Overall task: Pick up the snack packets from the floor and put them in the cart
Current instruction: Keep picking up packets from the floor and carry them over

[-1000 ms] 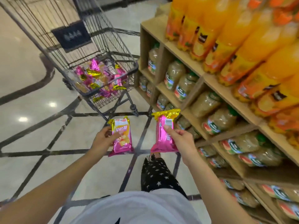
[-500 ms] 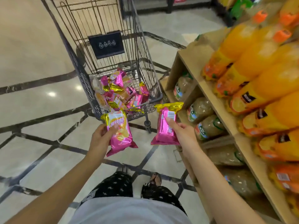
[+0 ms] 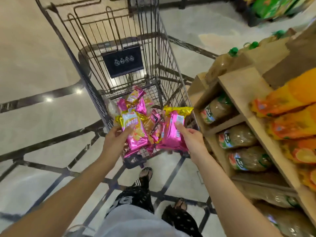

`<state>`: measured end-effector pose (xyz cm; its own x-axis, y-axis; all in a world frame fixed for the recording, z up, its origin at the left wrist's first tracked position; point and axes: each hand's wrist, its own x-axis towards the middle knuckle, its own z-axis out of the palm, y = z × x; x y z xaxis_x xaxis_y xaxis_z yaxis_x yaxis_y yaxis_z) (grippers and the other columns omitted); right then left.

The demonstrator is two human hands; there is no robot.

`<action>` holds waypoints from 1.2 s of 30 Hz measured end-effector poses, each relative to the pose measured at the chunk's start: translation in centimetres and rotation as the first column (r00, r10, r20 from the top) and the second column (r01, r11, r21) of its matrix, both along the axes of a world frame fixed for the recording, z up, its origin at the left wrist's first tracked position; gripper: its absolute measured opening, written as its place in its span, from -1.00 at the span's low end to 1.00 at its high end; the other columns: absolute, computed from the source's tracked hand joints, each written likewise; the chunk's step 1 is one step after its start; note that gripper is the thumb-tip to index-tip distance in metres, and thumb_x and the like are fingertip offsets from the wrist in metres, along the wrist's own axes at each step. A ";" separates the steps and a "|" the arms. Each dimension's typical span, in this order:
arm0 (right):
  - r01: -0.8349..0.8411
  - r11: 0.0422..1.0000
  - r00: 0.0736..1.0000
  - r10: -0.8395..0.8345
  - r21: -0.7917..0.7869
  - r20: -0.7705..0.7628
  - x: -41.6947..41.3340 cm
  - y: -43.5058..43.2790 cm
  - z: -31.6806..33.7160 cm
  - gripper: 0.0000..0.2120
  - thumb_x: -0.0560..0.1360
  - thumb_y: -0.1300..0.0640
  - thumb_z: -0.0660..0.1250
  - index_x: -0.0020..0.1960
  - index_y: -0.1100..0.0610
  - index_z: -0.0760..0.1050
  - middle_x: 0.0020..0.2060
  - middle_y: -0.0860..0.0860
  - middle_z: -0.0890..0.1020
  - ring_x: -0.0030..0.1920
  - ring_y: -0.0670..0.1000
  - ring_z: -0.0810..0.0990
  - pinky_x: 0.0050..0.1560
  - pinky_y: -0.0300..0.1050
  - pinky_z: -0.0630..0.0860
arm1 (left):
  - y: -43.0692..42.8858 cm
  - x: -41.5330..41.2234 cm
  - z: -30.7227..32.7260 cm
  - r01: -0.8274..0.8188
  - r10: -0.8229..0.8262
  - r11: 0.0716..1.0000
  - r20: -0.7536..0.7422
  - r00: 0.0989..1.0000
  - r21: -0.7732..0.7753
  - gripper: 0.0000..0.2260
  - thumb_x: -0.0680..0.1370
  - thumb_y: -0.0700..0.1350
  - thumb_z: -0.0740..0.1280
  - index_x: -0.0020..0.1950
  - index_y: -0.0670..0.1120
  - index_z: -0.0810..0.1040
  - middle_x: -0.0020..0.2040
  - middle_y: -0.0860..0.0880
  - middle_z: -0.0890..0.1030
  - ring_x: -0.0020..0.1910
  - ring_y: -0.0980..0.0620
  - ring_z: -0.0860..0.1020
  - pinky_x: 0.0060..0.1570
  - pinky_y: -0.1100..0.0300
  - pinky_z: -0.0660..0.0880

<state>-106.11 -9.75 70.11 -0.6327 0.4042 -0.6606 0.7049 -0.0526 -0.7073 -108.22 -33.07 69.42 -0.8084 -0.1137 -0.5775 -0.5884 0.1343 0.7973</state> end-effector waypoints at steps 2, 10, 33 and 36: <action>-0.001 1.000 0.998 0.002 -0.005 0.059 -1.2 -0.6 -0.4 -0.09 0.36 -0.37 0.38 0.33 0.38 0.42 0.21 0.34 0.53 0.17 0.28 0.57 0.22 0.09 0.47 | 0.2 -2.2 0.2 0.114 -0.112 0.992 0.041 0.993 -0.062 -0.07 0.34 0.43 0.36 0.53 -0.09 0.25 0.32 -0.12 0.53 0.23 -0.05 0.54 0.28 -0.12 0.44; 0.088 0.988 0.982 -0.108 0.128 0.157 5.3 3.9 -0.7 -0.41 0.51 -0.22 0.31 0.32 0.20 0.43 0.19 0.05 0.54 0.26 0.14 0.50 0.06 -0.10 0.36 | 5.4 -4.1 -0.1 0.470 -0.467 0.837 0.082 0.881 -0.281 -0.23 0.56 0.20 0.28 0.61 -0.09 0.01 0.58 -0.10 0.17 0.52 -0.12 0.22 0.41 -0.01 0.21; 0.452 0.614 0.503 -0.775 0.648 0.383 65.7 -3.7 0.4 -0.20 0.51 -0.26 0.27 0.51 0.25 0.17 0.36 0.16 0.42 0.36 0.17 0.36 0.31 -0.03 0.35 | 26.4 40.7 1.6 0.115 -0.551 -0.591 0.296 -0.780 -0.798 -0.25 0.56 0.35 0.08 0.59 -0.07 0.05 0.56 -0.14 0.19 0.51 -0.13 0.20 0.44 0.04 0.24; 0.477 0.566 0.403 -0.821 0.672 0.405 72.8 -7.5 0.5 -0.21 0.52 -0.29 0.23 0.52 0.21 0.16 0.34 0.14 0.43 0.33 0.15 0.39 0.26 -0.04 0.37 | 26.3 49.2 1.5 0.008 -0.415 -0.585 0.292 -0.862 -0.811 -0.26 0.55 0.37 0.08 0.57 -0.07 0.11 0.52 -0.15 0.28 0.46 -0.13 0.29 0.36 0.04 0.34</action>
<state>-33.28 -17.27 70.60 0.4535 0.7995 -0.3938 0.8114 -0.5532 -0.1887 -59.04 -6.74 70.94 0.4031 0.8043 -0.4367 0.9125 -0.3898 0.1242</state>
